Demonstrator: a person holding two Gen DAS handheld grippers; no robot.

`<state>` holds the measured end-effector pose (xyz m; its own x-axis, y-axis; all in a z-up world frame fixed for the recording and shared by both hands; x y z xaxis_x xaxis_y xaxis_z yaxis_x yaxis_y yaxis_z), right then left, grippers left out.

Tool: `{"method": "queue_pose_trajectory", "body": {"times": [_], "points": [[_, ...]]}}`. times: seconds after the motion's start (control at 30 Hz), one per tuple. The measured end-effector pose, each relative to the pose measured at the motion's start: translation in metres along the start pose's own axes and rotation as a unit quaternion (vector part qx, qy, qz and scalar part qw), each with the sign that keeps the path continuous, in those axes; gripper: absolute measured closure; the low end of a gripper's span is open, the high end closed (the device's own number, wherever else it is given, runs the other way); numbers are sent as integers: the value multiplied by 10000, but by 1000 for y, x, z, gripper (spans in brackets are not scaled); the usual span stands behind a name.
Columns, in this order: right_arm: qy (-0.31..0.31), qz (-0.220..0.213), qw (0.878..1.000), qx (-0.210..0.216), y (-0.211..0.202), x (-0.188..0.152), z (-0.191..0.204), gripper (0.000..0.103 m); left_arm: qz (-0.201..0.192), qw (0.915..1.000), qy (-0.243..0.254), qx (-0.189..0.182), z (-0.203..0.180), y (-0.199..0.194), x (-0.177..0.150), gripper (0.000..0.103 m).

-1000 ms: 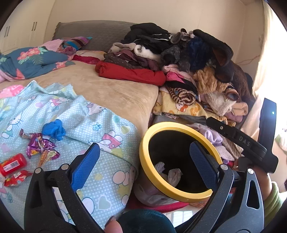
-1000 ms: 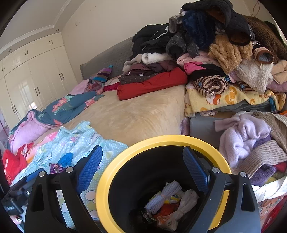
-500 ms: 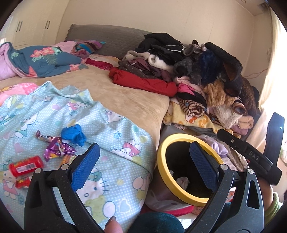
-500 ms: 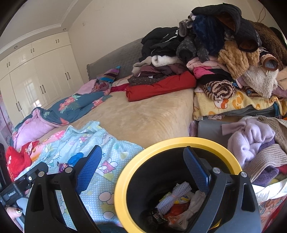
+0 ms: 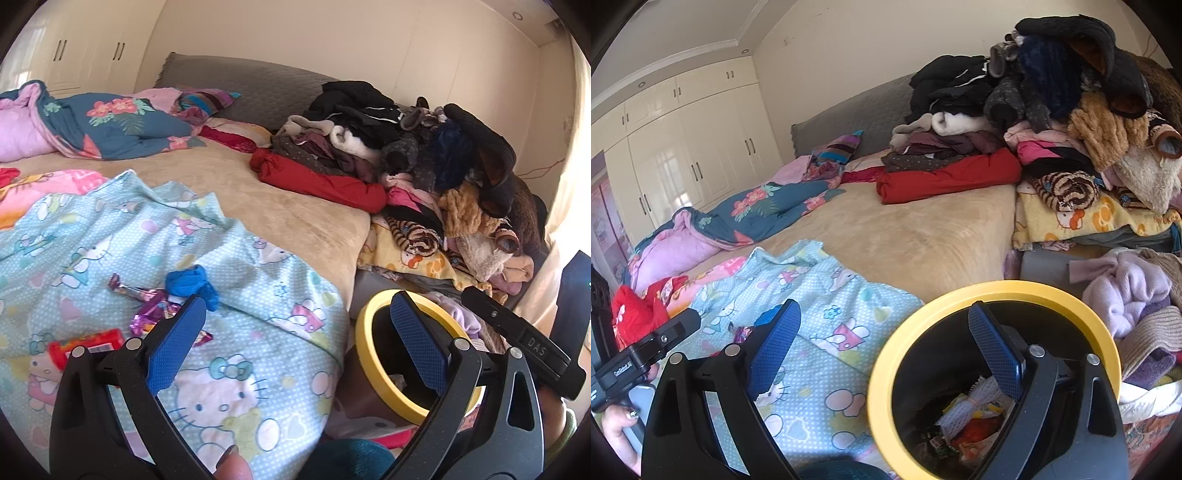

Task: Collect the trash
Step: 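Move both tools back over the candy wrappers on the bed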

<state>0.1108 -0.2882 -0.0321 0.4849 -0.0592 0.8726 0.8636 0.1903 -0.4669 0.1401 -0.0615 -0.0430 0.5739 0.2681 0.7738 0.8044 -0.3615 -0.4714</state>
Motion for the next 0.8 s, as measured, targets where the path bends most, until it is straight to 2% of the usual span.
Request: {"method": "queue_pose_trajectory", "body": {"times": [0.4, 0.8], "points": [[-272, 126, 9984, 483, 17, 6, 48, 13, -90, 9996, -154, 209, 34, -11, 11, 11], [-444, 378, 9939, 932, 39, 6, 91, 13, -198, 9974, -363, 594, 86, -27, 19, 11]]}}
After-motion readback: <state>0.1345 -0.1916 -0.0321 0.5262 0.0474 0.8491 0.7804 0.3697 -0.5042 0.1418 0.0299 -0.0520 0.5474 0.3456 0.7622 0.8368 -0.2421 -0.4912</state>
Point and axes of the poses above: each gripper's, at about its wrist camera, not at the fingertips, and y roughly the way its jaws point, z to its left, x to its top, the point moved 4 cm from there along y, roughly the way its jaws point, and after that the axes turned 8 degrees about -y, right-handed, at the moved point
